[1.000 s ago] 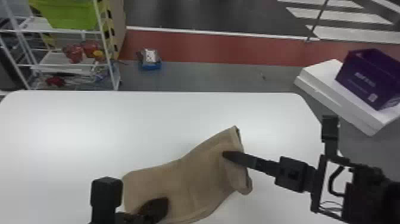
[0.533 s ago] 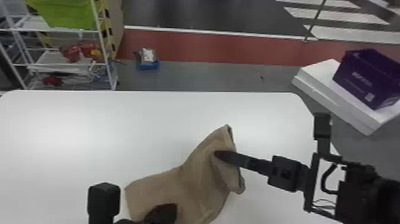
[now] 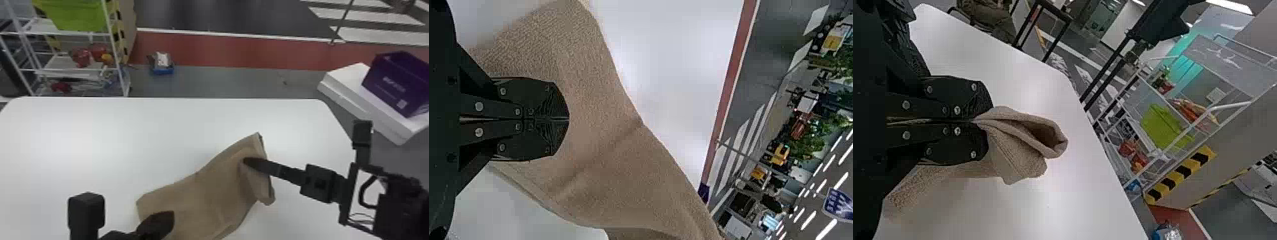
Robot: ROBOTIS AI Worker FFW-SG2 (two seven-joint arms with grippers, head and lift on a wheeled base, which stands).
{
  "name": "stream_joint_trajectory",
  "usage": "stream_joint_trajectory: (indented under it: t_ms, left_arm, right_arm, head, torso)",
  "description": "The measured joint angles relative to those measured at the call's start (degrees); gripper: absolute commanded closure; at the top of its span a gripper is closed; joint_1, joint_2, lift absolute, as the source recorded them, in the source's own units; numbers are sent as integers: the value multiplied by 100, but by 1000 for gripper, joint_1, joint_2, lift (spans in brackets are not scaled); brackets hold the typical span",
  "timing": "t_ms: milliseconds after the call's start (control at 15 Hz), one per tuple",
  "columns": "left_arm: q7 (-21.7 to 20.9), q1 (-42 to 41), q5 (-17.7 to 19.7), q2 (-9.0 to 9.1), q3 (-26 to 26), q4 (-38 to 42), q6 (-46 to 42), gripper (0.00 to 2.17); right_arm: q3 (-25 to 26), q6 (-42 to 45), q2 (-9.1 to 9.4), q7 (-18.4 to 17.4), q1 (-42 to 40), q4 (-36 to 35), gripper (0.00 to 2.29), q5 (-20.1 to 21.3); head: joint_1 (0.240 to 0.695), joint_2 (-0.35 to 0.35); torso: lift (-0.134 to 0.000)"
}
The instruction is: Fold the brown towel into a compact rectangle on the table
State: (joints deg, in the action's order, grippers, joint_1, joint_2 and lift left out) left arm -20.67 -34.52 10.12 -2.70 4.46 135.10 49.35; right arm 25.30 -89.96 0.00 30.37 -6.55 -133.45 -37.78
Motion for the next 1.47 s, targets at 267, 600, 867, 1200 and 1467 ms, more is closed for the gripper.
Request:
stream_joint_trajectory:
  t_ms: [267,600,867,1200,1467]
  left_arm:
    - [-136,-19,-68,-2,-364,-122,119,1642]
    - [-256,-80,-54,-2,-548,-108,227,1642]
    - [-263,-81,-46,17,-528,-111,229,1642]
    - [-288,-127,-28,15,-533,-82,213,1642]
    - [-334,-227,2,15,-542,124,194,1646]
  right_arm:
    - [187,0,0,231,412,252,1210,134]
    - [-192,0,-377,471,1108,1084,1210,482]
    - [-720,0,-304,430,992,1089,1210,594]
    - [-1413,0,-68,267,1035,1031,1204,976]
    - [-1931,0,-1,96,1112,1043,1190,1377]
  head:
    - [695,-87]
    - [695,-64]
    - [695,-12]
    - [695,59]
    - [695,93]
  torso:
    - [-123]
    - [-123]
    - [-123]
    - [-123]
    - [-123]
